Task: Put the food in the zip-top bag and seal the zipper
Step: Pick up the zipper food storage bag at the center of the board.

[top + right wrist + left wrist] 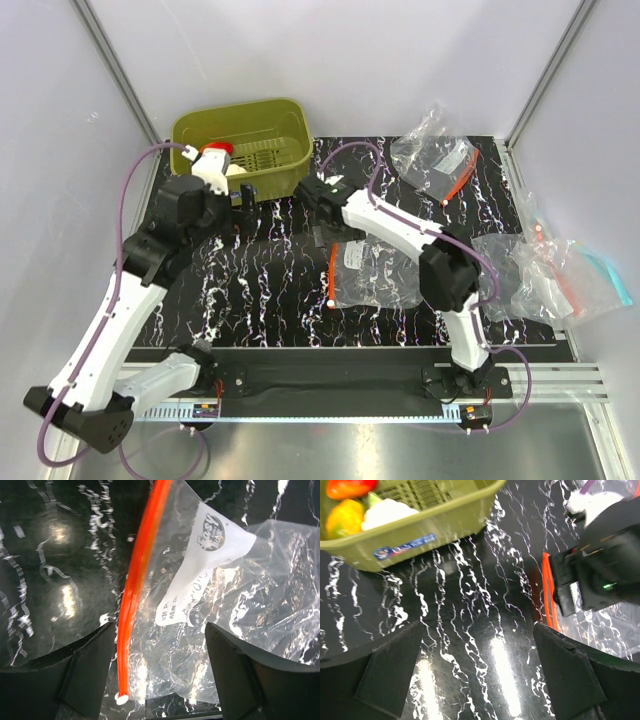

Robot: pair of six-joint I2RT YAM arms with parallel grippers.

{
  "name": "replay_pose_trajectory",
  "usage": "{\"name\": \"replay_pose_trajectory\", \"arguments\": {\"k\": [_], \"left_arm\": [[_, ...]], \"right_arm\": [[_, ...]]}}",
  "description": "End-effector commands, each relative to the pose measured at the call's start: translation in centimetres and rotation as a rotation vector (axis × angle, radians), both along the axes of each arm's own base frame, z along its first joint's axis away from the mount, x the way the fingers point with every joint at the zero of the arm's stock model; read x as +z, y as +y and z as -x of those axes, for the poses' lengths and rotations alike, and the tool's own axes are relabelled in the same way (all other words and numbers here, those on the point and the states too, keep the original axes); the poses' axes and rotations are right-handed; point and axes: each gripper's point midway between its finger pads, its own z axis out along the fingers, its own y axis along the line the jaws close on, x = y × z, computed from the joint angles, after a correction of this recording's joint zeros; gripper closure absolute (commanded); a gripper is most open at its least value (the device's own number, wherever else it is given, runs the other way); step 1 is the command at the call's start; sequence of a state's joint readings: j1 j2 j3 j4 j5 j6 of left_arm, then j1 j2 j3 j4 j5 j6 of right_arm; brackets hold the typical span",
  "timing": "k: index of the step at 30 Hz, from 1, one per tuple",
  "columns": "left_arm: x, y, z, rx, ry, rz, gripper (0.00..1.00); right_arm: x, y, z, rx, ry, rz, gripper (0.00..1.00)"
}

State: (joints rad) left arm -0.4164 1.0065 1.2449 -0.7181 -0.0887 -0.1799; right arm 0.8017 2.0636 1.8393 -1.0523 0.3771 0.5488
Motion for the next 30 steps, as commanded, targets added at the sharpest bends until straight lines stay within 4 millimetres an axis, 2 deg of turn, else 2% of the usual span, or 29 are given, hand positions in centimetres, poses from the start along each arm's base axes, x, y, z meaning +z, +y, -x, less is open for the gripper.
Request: {"name": "replay_pose_trajectory", "arguments": {"k": [1, 6, 10, 13, 17, 22, 26, 29, 30], "left_arm": [[0.5, 1.6, 0.7, 0.039, -0.059, -0.029, 0.01], [0.1, 2.5, 1.2, 0.046, -0.074, -0.072, 0.01], [0.6, 2.1, 1.2, 0.033, -0.093, -0.062, 0.01], [0.8, 1.5, 1.3, 0.001, -0.105, -0.082, 0.01], [0.7, 1.1, 1.4, -0.020, -0.116, -0.120, 0.01], [0.0, 1.1, 1.4, -0.017, -0.105, -0.123, 0.01], [-0.1, 1.3, 1.4, -0.013, -0.103, -0.130, 0.01], [-0.3, 1.2, 1.2, -0.014, -0.103, -0.132, 0.01], [-0.3, 1.2, 1.2, -0.015, -0.103, -0.132, 0.01]], "right_arm": [[0.3, -1.9, -0.1, -0.163, -0.036, 0.099, 0.20], [-0.9, -0.4, 0.2, -0.187, -0.039, 0.102, 0.20], [-2.4, 0.5, 0.4, -0.182, -0.025, 0.137, 0.20], [-2.4, 2.0, 0.1, -0.156, -0.050, 0.128, 0.20], [-2.3, 2.9, 0.1, -0.136, -0.065, 0.128, 0.20], [-3.9, 1.4, 0.6, -0.161, -0.047, 0.210, 0.23], [-3.8, 0.2, 0.7, -0.171, -0.068, 0.249, 0.34], [-4.1, -0.2, 1.0, -0.169, -0.066, 0.257, 0.37], [-4.2, -0.4, 1.1, -0.170, -0.065, 0.268, 0.42]]}}
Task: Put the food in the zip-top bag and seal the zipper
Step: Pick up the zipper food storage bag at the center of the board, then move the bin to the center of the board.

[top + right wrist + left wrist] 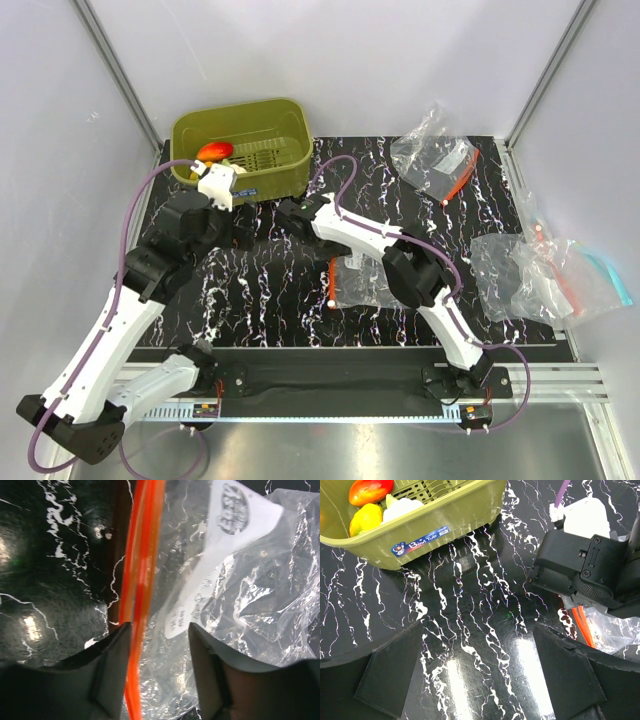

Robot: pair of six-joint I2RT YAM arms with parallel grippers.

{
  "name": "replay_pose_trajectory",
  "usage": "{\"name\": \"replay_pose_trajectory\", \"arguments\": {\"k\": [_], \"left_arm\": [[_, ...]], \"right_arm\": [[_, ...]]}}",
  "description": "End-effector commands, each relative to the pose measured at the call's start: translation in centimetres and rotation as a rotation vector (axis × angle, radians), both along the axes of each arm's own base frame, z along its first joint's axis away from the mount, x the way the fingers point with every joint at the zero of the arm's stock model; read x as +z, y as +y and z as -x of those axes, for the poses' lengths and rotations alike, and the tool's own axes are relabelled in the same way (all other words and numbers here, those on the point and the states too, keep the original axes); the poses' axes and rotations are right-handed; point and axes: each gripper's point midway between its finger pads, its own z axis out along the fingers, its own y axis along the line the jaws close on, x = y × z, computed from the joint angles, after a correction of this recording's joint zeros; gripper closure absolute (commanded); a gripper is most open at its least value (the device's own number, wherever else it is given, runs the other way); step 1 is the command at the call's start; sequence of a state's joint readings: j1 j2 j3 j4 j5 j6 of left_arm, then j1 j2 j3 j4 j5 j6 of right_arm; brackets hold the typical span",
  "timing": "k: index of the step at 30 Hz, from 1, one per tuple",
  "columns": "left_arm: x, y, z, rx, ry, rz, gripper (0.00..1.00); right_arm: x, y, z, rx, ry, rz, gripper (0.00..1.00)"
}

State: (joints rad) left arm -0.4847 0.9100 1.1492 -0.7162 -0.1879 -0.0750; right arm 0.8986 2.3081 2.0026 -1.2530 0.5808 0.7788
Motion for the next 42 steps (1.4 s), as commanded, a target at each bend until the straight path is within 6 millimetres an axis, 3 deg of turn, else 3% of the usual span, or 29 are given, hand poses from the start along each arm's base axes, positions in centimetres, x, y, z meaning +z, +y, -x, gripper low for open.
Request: {"name": "replay_pose_trajectory", "arguments": {"k": [1, 5, 8, 14, 16, 17, 18, 23, 24, 25, 26, 28, 29, 30, 31, 32, 33, 36, 38, 39, 41, 42], "left_arm": [[1.1, 0.0, -0.8, 0.008, -0.055, -0.001, 0.01], [1.0, -0.2, -0.8, -0.001, -0.050, -0.003, 0.01], [1.0, -0.3, -0.8, -0.011, -0.050, -0.006, 0.01], [1.5, -1.4, -1.6, -0.041, -0.044, 0.003, 0.01], [1.9, -1.9, -2.3, -0.044, -0.037, 0.006, 0.01], [2.0, -2.1, -2.5, -0.048, -0.035, 0.010, 0.01], [2.2, -2.4, -3.1, -0.050, -0.032, 0.012, 0.01], [2.7, -2.9, -5.5, -0.027, -0.010, 0.029, 0.01], [2.0, -3.0, -6.5, -0.017, 0.015, 0.022, 0.01], [3.2, -3.1, -7.2, -0.008, -0.003, 0.036, 0.01], [3.1, -2.7, -8.0, 0.015, 0.012, 0.044, 0.01], [2.1, -2.9, -10.4, 0.046, 0.060, 0.046, 0.01], [3.9, -2.7, -11.6, 0.064, 0.042, 0.076, 0.01], [2.3, -3.0, -13.6, 0.080, 0.093, 0.065, 0.01], [2.1, -3.1, -14.7, 0.094, 0.107, 0.067, 0.01], [4.4, -3.0, -16.3, 0.111, 0.068, 0.101, 0.01], [2.3, -3.4, -18.3, 0.124, 0.115, 0.090, 0.01], [1.3, -3.3, -22.6, 0.174, 0.135, 0.144, 0.01], [-0.2, -2.8, -24.3, 0.201, 0.171, 0.175, 0.01], [-1.9, -2.8, -25.7, 0.211, 0.200, 0.173, 0.01], [-4.2, -2.4, -26.3, 0.229, 0.271, 0.173, 0.04], [-6.6, -2.4, -26.7, 0.237, 0.329, 0.164, 0.06]], "right_arm": [[0.9, -1.1, -0.4, -0.030, -0.053, 0.035, 0.45], [1.5, -1.5, -0.9, -0.006, -0.074, 0.056, 0.76], [3.4, -1.6, -1.5, 0.014, -0.116, 0.050, 0.99], [8.3, -1.5, -2.0, 0.041, -0.180, -0.136, 1.00], [9.2, -2.6, -2.5, 0.009, -0.190, -0.189, 1.00], [8.4, -3.1, -1.8, 0.021, -0.140, -0.220, 1.00], [10.2, -3.7, -2.6, 0.004, -0.185, -0.293, 1.00], [13.2, -5.5, -2.4, 0.091, -0.204, -0.471, 1.00], [13.7, -5.9, -2.4, 0.102, -0.210, -0.467, 1.00], [14.1, -6.5, -2.5, 0.105, -0.219, -0.461, 1.00], [14.7, -7.0, -2.3, 0.120, -0.220, -0.458, 1.00], [15.2, -7.6, -2.2, 0.121, -0.219, -0.475, 1.00], [15.3, -7.8, -2.2, 0.131, -0.206, -0.503, 1.00], [15.9, -8.1, -2.2, 0.138, -0.217, -0.522, 1.00], [16.2, -8.3, -2.4, 0.156, -0.223, -0.523, 1.00], [16.5, -8.8, -2.5, 0.159, -0.232, -0.524, 1.00], [16.5, -9.1, -2.7, 0.160, -0.231, -0.518, 1.00], [16.7, -10.0, -3.3, 0.167, -0.227, -0.519, 1.00], [17.1, -10.4, -3.5, 0.175, -0.235, -0.524, 1.00], [17.2, -10.8, -3.7, 0.172, -0.239, -0.525, 1.00], [17.5, -11.2, -3.6, 0.178, -0.245, -0.520, 1.00], [17.5, -11.3, -3.5, 0.178, -0.249, -0.519, 1.00]]}}
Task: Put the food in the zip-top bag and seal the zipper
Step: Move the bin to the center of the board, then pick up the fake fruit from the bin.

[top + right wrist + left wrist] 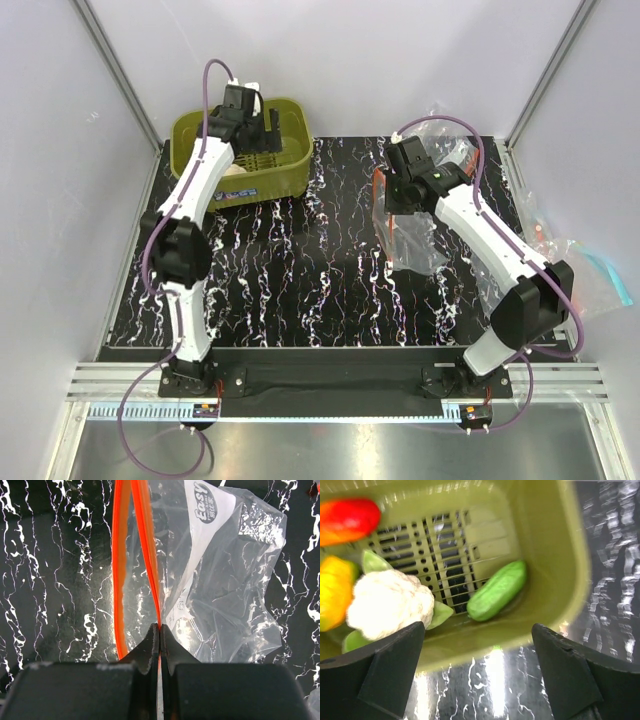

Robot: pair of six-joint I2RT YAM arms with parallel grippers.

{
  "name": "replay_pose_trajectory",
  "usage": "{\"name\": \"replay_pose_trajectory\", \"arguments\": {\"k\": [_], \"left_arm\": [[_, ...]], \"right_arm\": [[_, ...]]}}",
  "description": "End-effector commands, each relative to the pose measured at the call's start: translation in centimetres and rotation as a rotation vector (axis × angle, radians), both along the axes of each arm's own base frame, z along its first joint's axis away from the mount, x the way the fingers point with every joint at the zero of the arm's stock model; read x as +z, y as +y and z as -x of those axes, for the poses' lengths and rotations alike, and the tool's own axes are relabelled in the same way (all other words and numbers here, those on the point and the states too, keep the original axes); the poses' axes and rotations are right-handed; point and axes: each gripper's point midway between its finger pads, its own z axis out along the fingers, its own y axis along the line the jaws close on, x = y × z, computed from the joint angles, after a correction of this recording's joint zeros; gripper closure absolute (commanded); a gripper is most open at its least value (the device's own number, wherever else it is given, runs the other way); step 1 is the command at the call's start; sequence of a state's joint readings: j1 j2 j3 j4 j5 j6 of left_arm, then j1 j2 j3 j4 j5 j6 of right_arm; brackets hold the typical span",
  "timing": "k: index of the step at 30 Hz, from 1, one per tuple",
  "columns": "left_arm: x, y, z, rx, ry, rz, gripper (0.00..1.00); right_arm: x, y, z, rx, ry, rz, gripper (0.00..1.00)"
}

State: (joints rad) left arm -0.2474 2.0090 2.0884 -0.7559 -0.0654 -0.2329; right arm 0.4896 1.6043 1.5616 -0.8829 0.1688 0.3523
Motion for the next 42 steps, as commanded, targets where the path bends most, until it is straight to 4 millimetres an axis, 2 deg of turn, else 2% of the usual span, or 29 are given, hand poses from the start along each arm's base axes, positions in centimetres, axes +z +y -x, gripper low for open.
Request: {"name": "replay_pose_trajectory", "arguments": {"k": [1, 2, 3, 4, 5, 6, 7, 8, 9, 10, 11, 12, 14, 18, 21, 22, 23, 24, 25, 26, 28, 31, 32, 35, 36, 38, 41, 42], "left_arm": [[-2.8, 0.1, -0.7, 0.027, 0.112, 0.064, 0.09], [-4.6, -0.3, 0.1, 0.005, 0.188, 0.092, 0.17], [-5.2, -0.4, 0.6, 0.002, 0.224, 0.111, 0.23], [-6.8, -0.9, 1.8, -0.002, 0.291, 0.143, 0.29], [-7.6, -1.1, 2.6, -0.004, 0.323, 0.156, 0.34], [-7.2, -1.2, 3.7, -0.010, 0.329, 0.174, 0.44], [-9.4, -1.7, 5.8, -0.020, 0.407, 0.209, 0.48], [-9.7, -2.1, 6.6, -0.031, 0.410, 0.229, 0.51], [-7.9, -2.3, 7.8, -0.047, 0.381, 0.249, 0.57], [-7.7, -2.4, 8.9, -0.053, 0.388, 0.259, 0.58], [-9.4, -2.7, 11.1, -0.058, 0.445, 0.251, 0.59], [-7.4, -3.0, 12.4, -0.073, 0.410, 0.262, 0.60], [-6.6, -3.7, 15.6, -0.089, 0.411, 0.267, 0.60], [-4.6, -4.3, 17.9, -0.068, 0.375, 0.303, 0.54], [-3.7, -3.5, 17.0, -0.039, 0.325, 0.265, 0.43], [-3.3, -3.0, 16.2, -0.036, 0.309, 0.222, 0.33], [-3.0, -2.7, 15.7, -0.033, 0.301, 0.193, 0.29], [-2.7, -2.4, 15.2, -0.031, 0.294, 0.166, 0.26], [-1.3, -1.7, 14.3, -0.026, 0.252, 0.114, 0.23], [-2.0, -1.2, 13.6, -0.014, 0.267, 0.081, 0.19], [-1.4, 0.0, 12.1, 0.013, 0.234, 0.022, 0.16], [-2.9, 1.2, 10.1, 0.027, 0.232, 0.007, 0.07], [-3.8, 1.4, 8.8, 0.022, 0.226, 0.012, 0.01], [-4.7, 1.2, 7.0, -0.071, 0.232, -0.024, 0.01], [-5.0, 1.2, 6.7, -0.081, 0.241, -0.040, 0.01], [-6.9, 1.8, 7.0, -0.048, 0.335, -0.044, 0.01], [-7.4, 0.3, 6.9, -0.041, 0.351, 0.043, 0.01], [-8.4, 0.1, 7.2, -0.036, 0.365, 0.058, 0.01]], "right_arm": [[2.6, -0.3, 0.1, 0.044, -0.078, -0.027, 1.00], [2.4, -0.5, 0.4, 0.042, -0.074, -0.025, 1.00], [2.4, -0.8, 0.4, 0.038, -0.077, -0.020, 1.00], [2.3, -1.1, 0.3, 0.025, -0.079, -0.014, 1.00], [2.2, -1.4, 0.4, 0.018, -0.079, -0.016, 1.00], [2.2, -1.5, 0.5, 0.014, -0.079, -0.018, 1.00], [2.1, -1.6, 0.5, 0.006, -0.077, -0.022, 1.00], [2.1, -1.6, 0.5, 0.006, -0.079, -0.026, 1.00], [2.1, -1.7, 0.4, 0.003, -0.079, -0.028, 1.00], [2.1, -1.6, 0.4, 0.003, -0.077, -0.031, 1.00], [2.0, -1.7, 0.3, 0.000, -0.075, -0.031, 1.00], [1.9, -1.6, 0.3, 0.003, -0.074, -0.033, 1.00], [1.6, -1.6, 0.2, 0.003, -0.068, -0.039, 1.00], [0.9, -1.2, 0.0, 0.013, -0.049, -0.050, 1.00], [0.8, -0.9, -0.1, 0.020, -0.043, -0.056, 1.00], [0.7, -0.8, -0.1, 0.025, -0.041, -0.060, 1.00], [0.7, -0.8, 0.0, 0.028, -0.037, -0.061, 1.00], [0.7, -0.7, -0.1, 0.032, -0.040, -0.064, 1.00], [0.6, -0.7, 0.0, 0.033, -0.034, -0.062, 1.00], [0.7, -0.8, 0.1, 0.033, -0.038, -0.061, 1.00], [0.4, -0.9, 0.4, 0.033, -0.030, -0.060, 1.00], [0.4, -0.8, 0.8, 0.036, -0.029, -0.072, 1.00], [0.4, -0.8, 1.0, 0.035, -0.025, -0.077, 1.00], [0.3, -0.5, 1.4, 0.046, -0.015, -0.098, 1.00], [0.3, -0.4, 1.5, 0.048, -0.013, -0.101, 1.00], [0.3, -0.6, 1.7, 0.047, -0.012, -0.099, 1.00], [0.4, -0.7, 2.0, 0.044, -0.017, -0.100, 1.00], [0.3, -0.8, 2.0, 0.042, -0.013, -0.100, 1.00]]}}
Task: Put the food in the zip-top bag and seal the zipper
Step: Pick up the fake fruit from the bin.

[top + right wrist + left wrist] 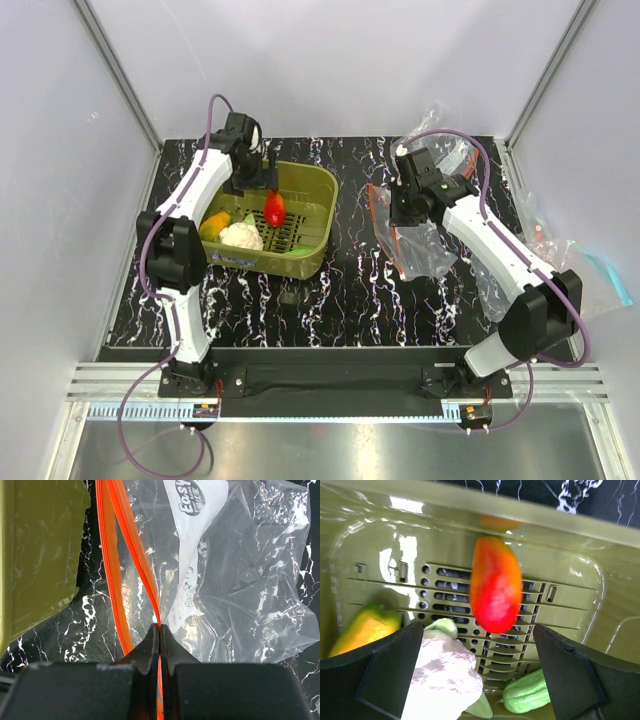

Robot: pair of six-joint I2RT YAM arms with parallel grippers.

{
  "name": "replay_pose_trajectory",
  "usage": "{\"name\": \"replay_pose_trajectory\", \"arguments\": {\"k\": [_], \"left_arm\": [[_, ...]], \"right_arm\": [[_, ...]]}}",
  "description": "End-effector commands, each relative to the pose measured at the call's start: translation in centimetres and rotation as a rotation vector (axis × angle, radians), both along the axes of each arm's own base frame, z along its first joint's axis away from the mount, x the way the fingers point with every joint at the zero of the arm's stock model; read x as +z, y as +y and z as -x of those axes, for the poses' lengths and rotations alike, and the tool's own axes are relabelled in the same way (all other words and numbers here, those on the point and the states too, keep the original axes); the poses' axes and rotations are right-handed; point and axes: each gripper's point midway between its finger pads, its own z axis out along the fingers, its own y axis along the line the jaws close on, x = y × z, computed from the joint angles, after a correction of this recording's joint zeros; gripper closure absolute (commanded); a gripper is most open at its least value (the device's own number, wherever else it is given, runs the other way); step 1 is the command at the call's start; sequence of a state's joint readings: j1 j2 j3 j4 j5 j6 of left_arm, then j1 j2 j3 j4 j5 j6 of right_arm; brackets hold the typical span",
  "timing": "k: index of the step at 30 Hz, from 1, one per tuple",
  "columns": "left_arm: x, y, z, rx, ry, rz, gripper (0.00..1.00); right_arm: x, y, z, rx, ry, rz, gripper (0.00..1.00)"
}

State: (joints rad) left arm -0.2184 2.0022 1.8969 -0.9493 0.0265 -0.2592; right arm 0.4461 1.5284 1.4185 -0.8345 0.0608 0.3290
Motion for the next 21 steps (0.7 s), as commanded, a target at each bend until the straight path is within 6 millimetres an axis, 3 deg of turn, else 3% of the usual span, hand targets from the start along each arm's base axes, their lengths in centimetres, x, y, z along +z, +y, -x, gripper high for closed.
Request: {"name": "replay_pose_trajectory", "arguments": {"k": [1, 7, 10, 12, 17, 21], "left_arm": [[1.0, -1.8, -0.6, -0.019, -0.055, 0.078, 0.01], [-1.4, -3.1, -0.5, -0.065, -0.003, 0.093, 0.01], [-1.6, -4.2, -0.2, -0.087, -0.025, 0.095, 0.01], [-3.1, -4.3, 0.3, -0.061, 0.020, 0.095, 0.01], [-7.3, -2.7, 1.2, 0.027, 0.099, 0.018, 0.01], [-8.4, -2.6, 1.0, 0.033, 0.111, 0.004, 0.06]], "right_arm": [[2.3, 0.2, 0.0, 0.002, -0.064, -0.050, 1.00], [2.5, 0.1, -0.2, 0.007, -0.070, -0.041, 1.00], [2.5, -0.2, -0.1, 0.001, -0.075, -0.033, 1.00], [2.7, -0.2, -0.1, 0.001, -0.080, -0.033, 1.00], [3.4, 0.1, -0.4, 0.000, -0.090, -0.052, 1.00], [3.7, 0.2, -0.4, -0.002, -0.095, -0.058, 1.00]]}}
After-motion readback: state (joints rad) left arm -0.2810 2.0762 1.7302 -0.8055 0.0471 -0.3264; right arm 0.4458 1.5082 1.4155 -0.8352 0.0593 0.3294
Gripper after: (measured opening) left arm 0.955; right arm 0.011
